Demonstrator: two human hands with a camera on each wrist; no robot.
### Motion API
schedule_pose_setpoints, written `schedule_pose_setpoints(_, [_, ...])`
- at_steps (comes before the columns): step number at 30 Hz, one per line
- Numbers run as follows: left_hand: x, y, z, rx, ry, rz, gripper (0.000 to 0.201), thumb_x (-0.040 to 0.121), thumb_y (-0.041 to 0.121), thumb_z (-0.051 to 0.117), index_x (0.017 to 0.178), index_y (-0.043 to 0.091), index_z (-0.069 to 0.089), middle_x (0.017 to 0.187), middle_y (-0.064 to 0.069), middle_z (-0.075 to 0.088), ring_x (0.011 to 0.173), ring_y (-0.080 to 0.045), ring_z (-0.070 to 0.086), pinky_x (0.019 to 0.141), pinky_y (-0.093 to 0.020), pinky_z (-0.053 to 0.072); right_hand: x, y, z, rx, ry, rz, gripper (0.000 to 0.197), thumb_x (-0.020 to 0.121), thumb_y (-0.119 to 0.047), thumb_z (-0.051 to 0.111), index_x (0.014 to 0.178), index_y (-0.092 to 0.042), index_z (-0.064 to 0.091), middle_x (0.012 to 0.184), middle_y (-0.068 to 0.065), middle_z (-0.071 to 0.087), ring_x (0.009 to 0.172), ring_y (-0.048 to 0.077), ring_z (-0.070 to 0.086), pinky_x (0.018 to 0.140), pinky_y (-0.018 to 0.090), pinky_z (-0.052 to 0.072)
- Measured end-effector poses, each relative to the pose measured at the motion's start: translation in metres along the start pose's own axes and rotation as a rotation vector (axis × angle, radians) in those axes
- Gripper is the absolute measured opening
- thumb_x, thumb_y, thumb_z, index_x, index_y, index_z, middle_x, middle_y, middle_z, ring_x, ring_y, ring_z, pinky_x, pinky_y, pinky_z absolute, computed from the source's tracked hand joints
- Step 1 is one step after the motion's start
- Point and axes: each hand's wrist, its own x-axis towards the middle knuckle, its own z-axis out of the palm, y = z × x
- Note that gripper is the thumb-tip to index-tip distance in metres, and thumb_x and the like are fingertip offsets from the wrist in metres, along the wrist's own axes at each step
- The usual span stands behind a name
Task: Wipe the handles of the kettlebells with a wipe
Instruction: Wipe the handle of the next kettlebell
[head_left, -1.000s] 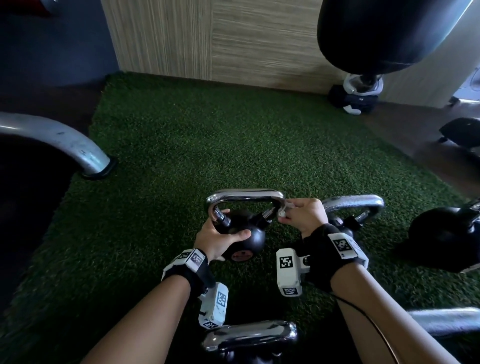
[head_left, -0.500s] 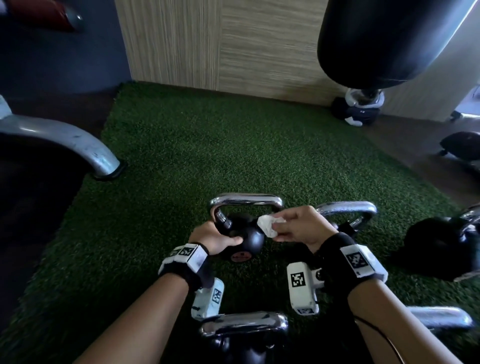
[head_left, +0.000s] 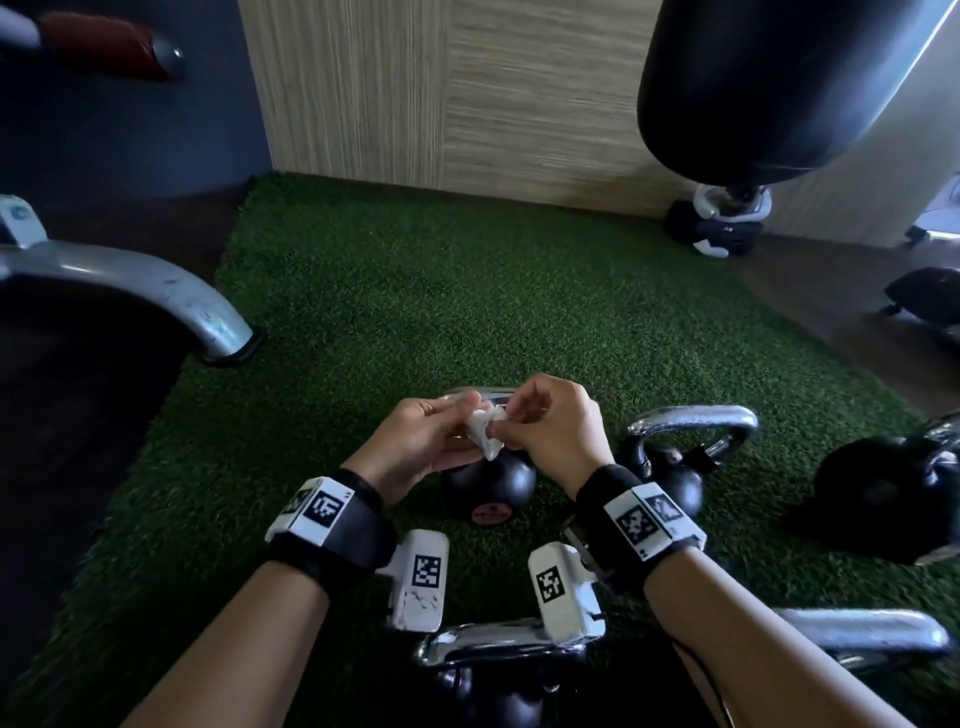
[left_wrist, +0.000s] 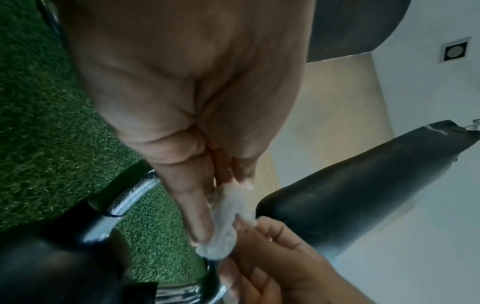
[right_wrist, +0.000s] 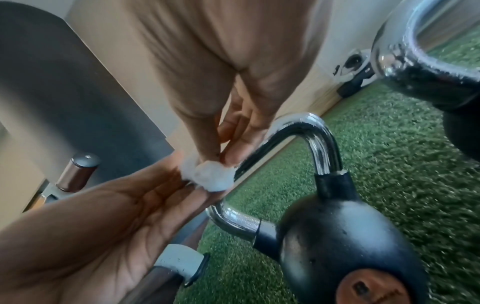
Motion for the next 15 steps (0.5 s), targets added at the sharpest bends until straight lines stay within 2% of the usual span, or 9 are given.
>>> schedule_pose_setpoints(3, [0.002,-0.003,0.007,0.010,0.079,0.043,0.018,0.096,0.009,0.068,0.109,-0.001,0.075,0.101,-0.016,0.077,0.080,-0.014,0.076,0.076,-0.026,0.064,-0.001,0.007,-0.001,0.088,-0.011,0.094,0.032,0.058,-0.026,0.095,0.069,-0.019,0.067,0.070,0.004,0.075,0.060,0.014,0.066,0.060,0.034,0.057])
schedule_pose_setpoints(4, [0.003,-0.003,0.007,0.033,0.104,0.070,0.014,0.093,0.008,0.072,0.105,0.003,0.077,0.101,-0.015,0.078,0.085,-0.018,0.076,0.081,-0.031,0.063,-0.001,0.010,-0.004,0.123,-0.038,0.143,0.034,0.056,-0.032,0.095,0.071,-0.019,0.067,0.071,0.005,0.075,0.061,0.017,0.067,0.060,0.036,0.057])
schedule_pose_setpoints(6, [0.006,-0.001,0.003,0.202,0.190,0.226,0.011,0.090,0.012,0.078,0.099,0.018,0.082,0.102,-0.006,0.081,0.098,-0.022,0.075,0.093,-0.039,0.060,0.000,0.022,-0.013,0.180,-0.053,0.245,0.028,0.064,-0.027,0.092,0.075,-0.017,0.067,0.069,0.005,0.073,0.059,0.019,0.066,0.056,0.032,0.054])
schedule_pose_setpoints(7, [0.007,0.002,0.000,0.325,0.245,0.340,0.012,0.090,0.017,0.080,0.100,0.023,0.083,0.103,0.002,0.081,0.101,-0.016,0.075,0.094,-0.035,0.059,0.002,0.029,-0.019,0.188,-0.028,0.302,0.021,0.070,-0.020,0.087,0.075,-0.015,0.068,0.067,0.007,0.070,0.056,0.020,0.064,0.055,0.031,0.052])
schedule_pose_setpoints(9, [0.008,0.007,-0.003,0.545,0.358,0.564,0.017,0.091,0.023,0.079,0.108,0.023,0.082,0.105,0.010,0.080,0.096,-0.002,0.075,0.087,-0.020,0.058,0.010,0.050,-0.029,0.154,0.040,0.435,0.012,0.073,-0.014,0.079,0.071,-0.014,0.068,0.061,0.009,0.065,0.055,0.023,0.059,0.059,0.033,0.049])
schedule_pose_setpoints(11, [0.010,0.010,0.001,0.733,0.446,0.727,0.020,0.091,0.021,0.078,0.111,0.019,0.082,0.103,0.009,0.080,0.088,0.006,0.071,0.079,-0.003,0.050,0.019,0.069,-0.032,0.090,0.020,0.546,0.014,0.065,-0.016,0.081,0.071,-0.014,0.068,0.057,0.008,0.063,0.054,0.024,0.056,0.060,0.034,0.047])
schedule_pose_setpoints(12, [0.014,0.009,0.005,0.806,0.437,0.766,0.021,0.091,0.019,0.078,0.112,0.017,0.082,0.103,0.007,0.080,0.086,0.006,0.070,0.077,-0.001,0.048,0.026,0.079,-0.028,0.067,-0.026,0.578,0.023,0.058,-0.018,0.085,0.075,-0.014,0.070,0.057,0.007,0.062,0.054,0.023,0.056,0.058,0.033,0.047])
schedule_pose_setpoints(13, [0.016,0.009,0.008,0.871,0.406,0.780,0.021,0.091,0.019,0.078,0.112,0.016,0.081,0.104,0.005,0.081,0.084,0.004,0.071,0.077,-0.003,0.050,0.030,0.085,-0.023,0.053,-0.100,0.597,0.034,0.053,-0.020,0.091,0.080,-0.014,0.071,0.060,0.007,0.062,0.053,0.022,0.056,0.055,0.032,0.046])
schedule_pose_setpoints(15, [0.024,0.006,0.012,0.986,0.334,0.763,0.019,0.092,0.024,0.075,0.109,0.020,0.083,0.106,0.005,0.081,0.086,-0.001,0.074,0.079,-0.016,0.056,0.040,0.104,-0.007,0.017,-0.268,0.558,0.048,0.045,-0.035,0.098,0.083,-0.017,0.073,0.072,0.007,0.068,0.057,0.020,0.059,0.057,0.033,0.048])
